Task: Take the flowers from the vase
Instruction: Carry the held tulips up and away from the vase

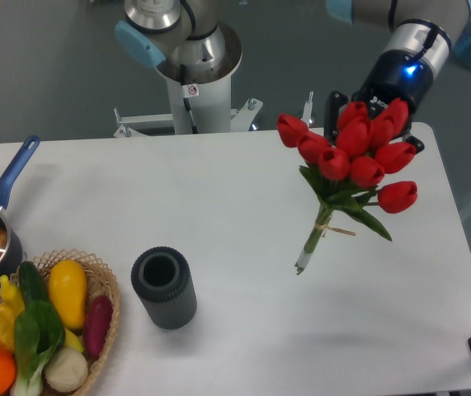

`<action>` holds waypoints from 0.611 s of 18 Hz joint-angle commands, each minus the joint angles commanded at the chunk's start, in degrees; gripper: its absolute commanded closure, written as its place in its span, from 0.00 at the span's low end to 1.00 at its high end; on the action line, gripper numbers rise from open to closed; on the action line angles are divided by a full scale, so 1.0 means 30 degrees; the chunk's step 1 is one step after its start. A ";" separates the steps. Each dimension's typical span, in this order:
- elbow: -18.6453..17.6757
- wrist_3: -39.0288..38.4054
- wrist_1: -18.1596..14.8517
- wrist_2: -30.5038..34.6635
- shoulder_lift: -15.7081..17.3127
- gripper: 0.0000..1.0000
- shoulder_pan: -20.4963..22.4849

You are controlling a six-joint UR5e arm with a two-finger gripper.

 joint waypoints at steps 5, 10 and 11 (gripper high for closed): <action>-0.0146 -0.0029 -0.0029 0.0849 -0.0029 0.64 -0.0469; -0.0234 0.0000 -0.0029 0.0968 0.0000 0.64 -0.0499; -0.0234 -0.0029 -0.0029 0.0997 0.0000 0.64 -0.0528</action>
